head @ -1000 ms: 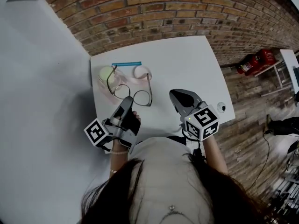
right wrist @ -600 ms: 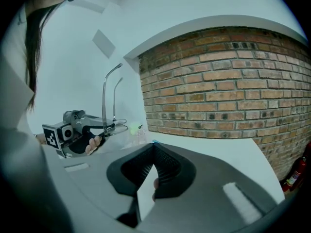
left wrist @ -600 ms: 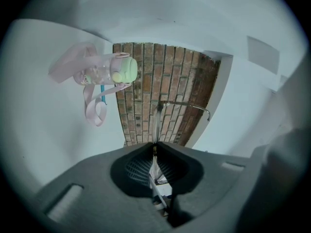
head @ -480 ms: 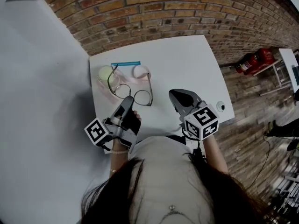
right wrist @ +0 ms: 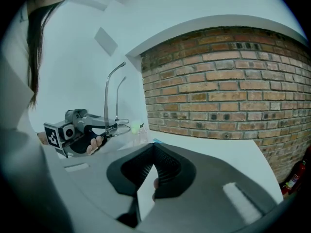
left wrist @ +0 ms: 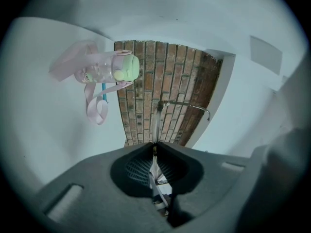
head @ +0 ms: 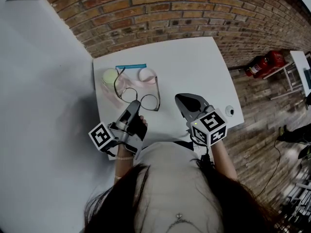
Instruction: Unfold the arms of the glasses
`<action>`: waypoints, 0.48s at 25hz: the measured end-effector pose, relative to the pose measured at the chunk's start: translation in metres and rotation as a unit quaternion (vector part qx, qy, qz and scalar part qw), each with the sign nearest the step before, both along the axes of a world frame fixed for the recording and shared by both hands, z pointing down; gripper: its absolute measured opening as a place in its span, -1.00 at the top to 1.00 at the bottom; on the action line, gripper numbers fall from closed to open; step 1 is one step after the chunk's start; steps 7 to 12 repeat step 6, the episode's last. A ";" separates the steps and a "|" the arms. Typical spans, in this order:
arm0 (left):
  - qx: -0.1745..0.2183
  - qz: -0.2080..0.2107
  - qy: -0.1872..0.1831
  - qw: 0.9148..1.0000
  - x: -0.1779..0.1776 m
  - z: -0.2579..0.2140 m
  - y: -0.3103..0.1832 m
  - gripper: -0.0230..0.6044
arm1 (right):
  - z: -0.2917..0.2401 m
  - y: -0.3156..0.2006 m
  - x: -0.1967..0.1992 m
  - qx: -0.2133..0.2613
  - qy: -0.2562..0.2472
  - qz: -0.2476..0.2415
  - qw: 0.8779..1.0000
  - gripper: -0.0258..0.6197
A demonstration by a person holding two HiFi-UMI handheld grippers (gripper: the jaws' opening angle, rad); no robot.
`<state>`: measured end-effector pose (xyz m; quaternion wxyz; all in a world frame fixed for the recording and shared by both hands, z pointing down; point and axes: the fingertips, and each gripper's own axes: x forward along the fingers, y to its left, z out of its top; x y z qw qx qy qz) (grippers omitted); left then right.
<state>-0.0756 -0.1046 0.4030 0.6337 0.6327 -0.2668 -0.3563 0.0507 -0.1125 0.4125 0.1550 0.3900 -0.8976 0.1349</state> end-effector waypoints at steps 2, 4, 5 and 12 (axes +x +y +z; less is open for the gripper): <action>-0.001 0.002 0.000 1.000 0.001 0.000 0.000 0.85 | -0.001 -0.001 0.000 0.000 0.000 0.000 1.000 0.91; -0.002 0.005 0.000 1.000 0.002 0.000 -0.001 0.86 | -0.002 -0.001 0.000 0.000 -0.001 0.000 1.000 0.91; -0.002 0.006 0.000 1.000 0.003 -0.001 -0.001 0.85 | -0.002 -0.001 0.000 0.000 -0.001 0.000 1.000 0.91; -0.002 0.007 0.000 1.000 0.003 -0.001 -0.001 0.86 | -0.003 -0.002 0.000 -0.001 -0.002 0.000 1.000 0.91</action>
